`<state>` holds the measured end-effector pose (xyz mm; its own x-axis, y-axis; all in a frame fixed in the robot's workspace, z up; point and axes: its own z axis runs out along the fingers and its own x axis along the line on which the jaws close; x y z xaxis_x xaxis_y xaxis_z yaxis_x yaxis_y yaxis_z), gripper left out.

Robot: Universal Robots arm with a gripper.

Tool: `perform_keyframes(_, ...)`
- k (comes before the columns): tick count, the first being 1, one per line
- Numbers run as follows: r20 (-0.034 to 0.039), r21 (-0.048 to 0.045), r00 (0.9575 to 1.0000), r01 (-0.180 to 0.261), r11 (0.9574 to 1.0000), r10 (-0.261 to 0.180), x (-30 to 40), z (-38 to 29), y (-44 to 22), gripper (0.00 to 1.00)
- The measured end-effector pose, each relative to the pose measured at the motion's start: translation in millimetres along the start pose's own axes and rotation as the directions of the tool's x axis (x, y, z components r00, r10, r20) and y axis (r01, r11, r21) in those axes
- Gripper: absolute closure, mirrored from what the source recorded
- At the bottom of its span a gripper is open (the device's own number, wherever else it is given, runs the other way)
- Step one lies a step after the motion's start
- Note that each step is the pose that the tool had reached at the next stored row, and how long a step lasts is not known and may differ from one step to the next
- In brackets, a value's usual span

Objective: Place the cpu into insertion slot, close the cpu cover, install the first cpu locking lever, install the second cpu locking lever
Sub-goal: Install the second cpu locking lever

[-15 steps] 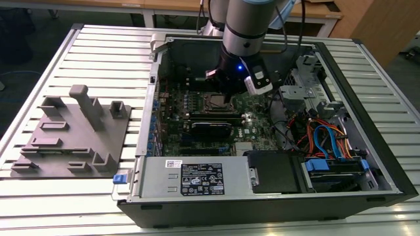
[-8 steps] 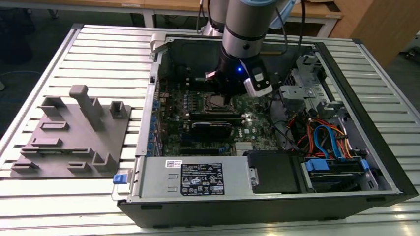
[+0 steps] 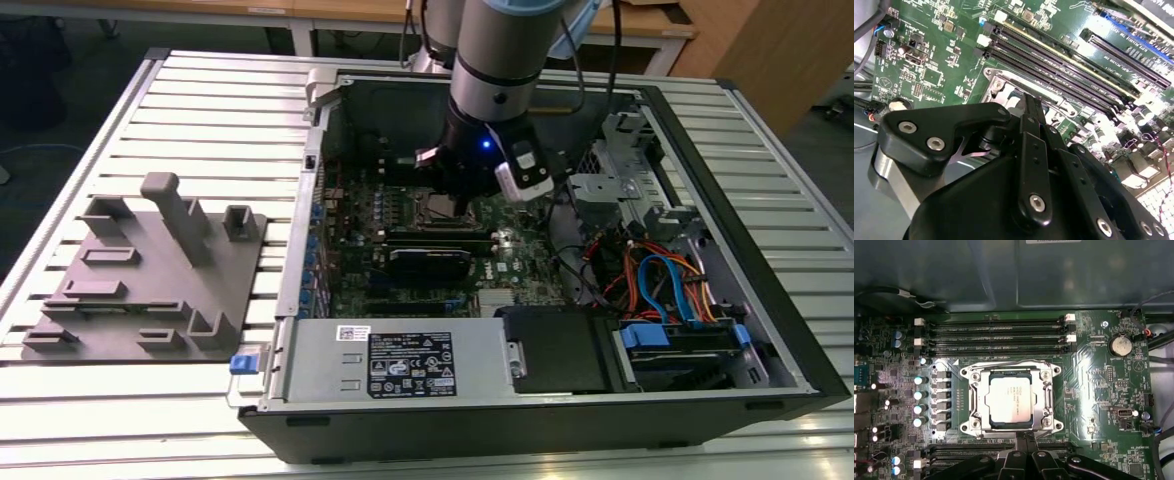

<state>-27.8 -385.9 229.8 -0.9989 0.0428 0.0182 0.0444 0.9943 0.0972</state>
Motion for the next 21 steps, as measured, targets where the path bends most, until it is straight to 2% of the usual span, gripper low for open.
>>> perform_keyframes(7, -0.0002, -0.0023, 1.0, 0.0, 1.0, 0.0, 3.5, -0.5, -6.1, 0.9)
perform_keyframes(17, -0.0003, -0.0061, 1.0, 0.0, 1.0, 0.0, 24.1, 1.3, -9.8, 0.9)
perform_keyframes(21, -0.0007, -0.0074, 1.0, 0.0, 1.0, 0.0, 28.6, 4.1, -10.7, 0.9)
